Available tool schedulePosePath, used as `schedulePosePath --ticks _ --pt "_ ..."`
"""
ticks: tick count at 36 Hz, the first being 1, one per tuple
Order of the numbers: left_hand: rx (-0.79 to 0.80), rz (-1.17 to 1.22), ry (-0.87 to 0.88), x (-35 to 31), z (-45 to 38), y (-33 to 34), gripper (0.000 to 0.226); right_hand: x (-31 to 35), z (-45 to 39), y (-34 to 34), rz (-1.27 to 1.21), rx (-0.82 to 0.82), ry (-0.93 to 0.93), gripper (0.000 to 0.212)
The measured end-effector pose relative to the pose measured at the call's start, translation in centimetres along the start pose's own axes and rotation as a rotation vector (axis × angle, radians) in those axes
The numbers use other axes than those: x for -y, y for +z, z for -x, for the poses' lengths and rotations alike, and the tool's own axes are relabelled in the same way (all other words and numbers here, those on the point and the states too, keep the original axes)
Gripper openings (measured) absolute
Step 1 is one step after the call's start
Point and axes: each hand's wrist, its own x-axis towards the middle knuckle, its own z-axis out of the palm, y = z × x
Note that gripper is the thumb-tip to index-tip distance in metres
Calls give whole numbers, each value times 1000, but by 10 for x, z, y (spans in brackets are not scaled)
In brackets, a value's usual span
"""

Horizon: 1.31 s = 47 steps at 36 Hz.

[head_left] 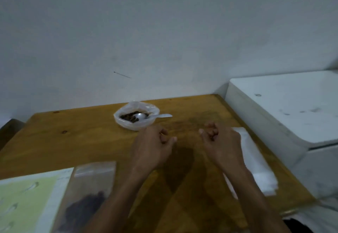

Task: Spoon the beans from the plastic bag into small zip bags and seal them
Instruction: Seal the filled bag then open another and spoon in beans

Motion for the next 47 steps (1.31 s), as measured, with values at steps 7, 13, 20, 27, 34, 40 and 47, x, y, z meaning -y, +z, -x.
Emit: schedulePosePath --ticks 7,13,20,27,34,40,47 --pt "177 51 34 -63 -21 74 23 -69 -24 -46 320 -64 209 49" --pt "195 10 30 -83 -32 108 29 -85 -30 -46 168 -38 221 50" --pt "125 114 4 -86 -32 111 28 -75 -27 -51 106 -154 216 48" --pt "110 617 -109 -95 -18 73 19 -37 -20 -74 -212 -219 147 50" --pt "103 1004 -217 -62 -8 4 23 13 -15 -44 -688 3 137 39" --pt "-30 967 -227 -2 9 -45 18 63 5 18 -869 354 178 20" --pt "-112 994 -335 58 25 -84 15 102 23 80 -866 523 199 17"
